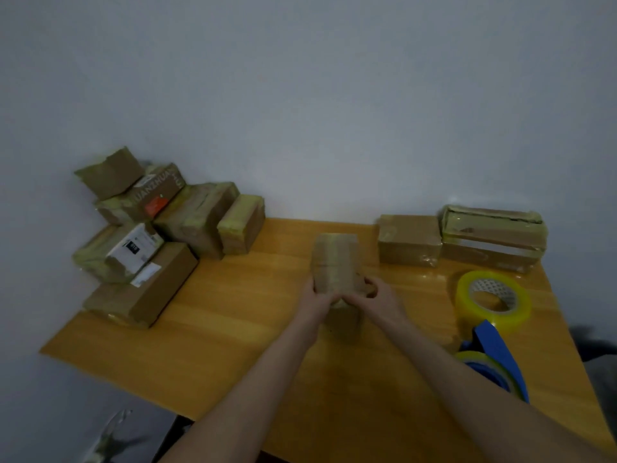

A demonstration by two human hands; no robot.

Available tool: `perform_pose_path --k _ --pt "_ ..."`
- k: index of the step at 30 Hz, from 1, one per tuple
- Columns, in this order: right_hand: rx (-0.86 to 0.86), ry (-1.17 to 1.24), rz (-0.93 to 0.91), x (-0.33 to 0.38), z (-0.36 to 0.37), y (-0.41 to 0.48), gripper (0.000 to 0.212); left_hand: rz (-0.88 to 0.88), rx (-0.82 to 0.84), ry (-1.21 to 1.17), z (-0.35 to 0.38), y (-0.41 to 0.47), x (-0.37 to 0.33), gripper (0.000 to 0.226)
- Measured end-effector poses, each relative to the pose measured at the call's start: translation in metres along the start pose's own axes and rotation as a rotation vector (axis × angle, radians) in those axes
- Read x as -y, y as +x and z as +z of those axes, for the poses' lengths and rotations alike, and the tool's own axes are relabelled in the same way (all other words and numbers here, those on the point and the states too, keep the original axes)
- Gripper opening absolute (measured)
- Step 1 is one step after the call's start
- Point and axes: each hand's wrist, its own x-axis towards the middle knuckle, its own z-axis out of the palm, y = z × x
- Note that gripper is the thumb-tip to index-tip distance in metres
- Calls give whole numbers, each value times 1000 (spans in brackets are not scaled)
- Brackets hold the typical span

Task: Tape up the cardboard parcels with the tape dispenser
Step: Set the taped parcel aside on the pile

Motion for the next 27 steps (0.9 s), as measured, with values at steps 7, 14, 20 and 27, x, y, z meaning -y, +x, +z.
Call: perform_pose_path --k 7,14,20,27 --pt "-176 145 -180 108 78 47 63 329 -127 83 -103 66 -72 49" --pt "-63 297 -216 236 207 120 62 474 -212 243 -260 165 -130 46" --pt "-107 254 -162 305 281 180 67 415 -311 180 -348 234 -155 41" --pt "-103 168 -204 343 338 229 59 421 -350 330 -404 287 -166 44"
